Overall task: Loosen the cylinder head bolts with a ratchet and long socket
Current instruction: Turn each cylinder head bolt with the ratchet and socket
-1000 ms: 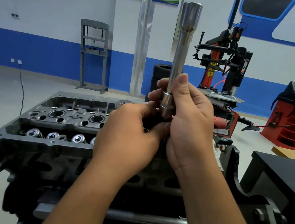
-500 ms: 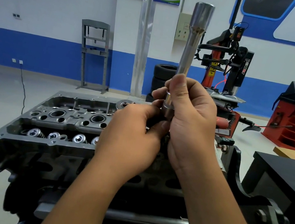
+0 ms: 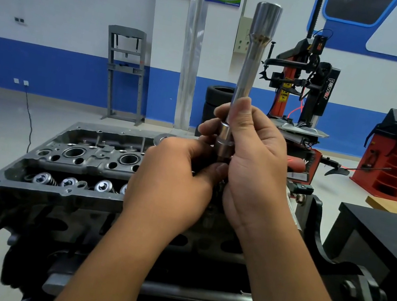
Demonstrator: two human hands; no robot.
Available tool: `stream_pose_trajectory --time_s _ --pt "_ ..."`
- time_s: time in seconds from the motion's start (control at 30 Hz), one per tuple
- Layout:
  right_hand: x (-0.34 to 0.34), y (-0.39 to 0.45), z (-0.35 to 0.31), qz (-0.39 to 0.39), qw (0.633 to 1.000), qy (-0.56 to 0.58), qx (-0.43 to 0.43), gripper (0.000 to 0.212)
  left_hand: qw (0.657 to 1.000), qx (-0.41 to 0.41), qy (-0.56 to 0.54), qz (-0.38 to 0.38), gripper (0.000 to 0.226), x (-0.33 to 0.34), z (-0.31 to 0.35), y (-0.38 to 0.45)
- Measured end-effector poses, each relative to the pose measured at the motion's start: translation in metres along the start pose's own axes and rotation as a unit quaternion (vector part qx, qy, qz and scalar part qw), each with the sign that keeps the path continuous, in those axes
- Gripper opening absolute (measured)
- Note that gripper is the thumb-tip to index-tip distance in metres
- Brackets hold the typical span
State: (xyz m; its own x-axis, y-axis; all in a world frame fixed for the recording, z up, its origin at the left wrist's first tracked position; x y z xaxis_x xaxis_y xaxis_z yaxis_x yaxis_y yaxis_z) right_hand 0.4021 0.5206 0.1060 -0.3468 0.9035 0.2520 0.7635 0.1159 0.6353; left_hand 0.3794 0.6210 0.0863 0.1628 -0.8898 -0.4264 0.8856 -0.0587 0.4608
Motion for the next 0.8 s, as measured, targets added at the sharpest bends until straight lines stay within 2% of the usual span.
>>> stream_pose_trajectory --time_s 0.13,0.33,0.53,0.8 --pt "-0.001 0.000 0.000 0.013 1.000 0.011 0.005 0.028 1.000 0.000 -0.007 0.002 0.022 -0.001 -0.003 0.001" --pt "-0.006 -0.003 -0.004 0.073 0.992 -0.077 -0.065 0.019 1.000 0.005 0.004 -0.009 0.020 -0.002 -0.007 0.002" --pt "-0.007 -0.004 -0.003 0.069 0.990 -0.093 -0.074 0.019 0.999 0.006 0.002 -0.033 0.023 -0.003 -0.008 0.002" --pt "-0.002 -0.001 -0.001 0.034 0.998 -0.052 -0.027 0.019 0.999 0.010 0.014 0.043 0.013 -0.001 -0.011 0.002"
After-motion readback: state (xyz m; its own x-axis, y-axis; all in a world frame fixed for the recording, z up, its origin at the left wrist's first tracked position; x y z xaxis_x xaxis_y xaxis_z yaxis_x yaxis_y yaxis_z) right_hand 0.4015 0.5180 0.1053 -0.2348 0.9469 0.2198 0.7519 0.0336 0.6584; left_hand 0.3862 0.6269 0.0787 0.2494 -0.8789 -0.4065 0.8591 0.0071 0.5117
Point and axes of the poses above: each hand's wrist, its own y-axis towards the middle knuckle, its own x-axis out of the palm, z = x × y, the point moved 3 cm from there along y, towards the middle knuckle, and after that the axes turned 10 degrees about -z, right-handed, at the moved point
